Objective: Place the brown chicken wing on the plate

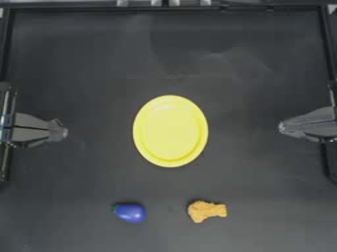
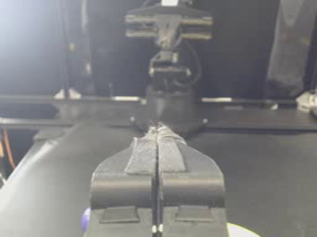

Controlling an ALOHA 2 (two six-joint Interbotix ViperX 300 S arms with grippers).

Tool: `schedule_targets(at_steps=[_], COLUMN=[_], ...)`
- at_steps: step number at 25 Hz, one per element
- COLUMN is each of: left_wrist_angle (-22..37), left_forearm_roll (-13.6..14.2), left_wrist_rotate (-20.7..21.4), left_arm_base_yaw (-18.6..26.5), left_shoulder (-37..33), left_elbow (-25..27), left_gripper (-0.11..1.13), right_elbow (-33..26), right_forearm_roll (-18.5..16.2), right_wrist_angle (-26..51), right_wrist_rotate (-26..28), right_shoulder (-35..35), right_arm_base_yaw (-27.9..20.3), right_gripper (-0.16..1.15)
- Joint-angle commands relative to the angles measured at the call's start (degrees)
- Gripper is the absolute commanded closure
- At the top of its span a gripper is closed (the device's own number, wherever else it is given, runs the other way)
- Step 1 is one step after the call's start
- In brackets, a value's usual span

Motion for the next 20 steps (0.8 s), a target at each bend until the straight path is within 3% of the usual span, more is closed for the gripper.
schedule_targets(at_steps=[1, 3, 10, 13, 17, 18, 20], left_wrist_angle=[-0.7, -0.7, -0.3, 0.2, 1.6, 2.0, 3.3], left_forearm_roll=[0.1, 0.1, 0.2, 0.3, 0.3, 0.4, 0.5], left_wrist_rotate=[0.4, 0.4, 0.4, 0.4, 0.4, 0.5, 0.6], left_arm_base_yaw=[0.1, 0.1, 0.1, 0.1, 0.1, 0.1, 0.1], left_shoulder=[-1.5, -2.2, -2.1, -1.8, -0.3, 0.2, 0.9], left_elbow=[1.0, 1.0, 0.7, 0.4, -0.7, -1.1, -1.9], left_gripper=[1.02, 1.0, 0.86, 0.59, 0.0, -0.07, -0.03], right_elbow=[0.6, 1.6, 1.1, 0.8, 0.7, 0.6, 0.4], right_forearm_roll=[-0.4, -0.4, -1.0, -1.9, -1.8, -1.8, -1.9], right_wrist_angle=[-1.0, -1.3, -1.0, -0.9, -0.9, -0.9, -0.7], right_wrist_rotate=[-0.3, -0.4, -0.7, -0.6, -0.5, -0.5, -0.6], right_shoulder=[0.0, -0.5, -0.8, -0.8, -0.8, -0.9, -0.8], right_arm_base_yaw=[-0.1, -0.1, -0.3, -0.5, -0.8, -0.9, -1.0], right_gripper=[0.93, 1.0, 0.78, 0.51, 0.0, -0.1, -0.07])
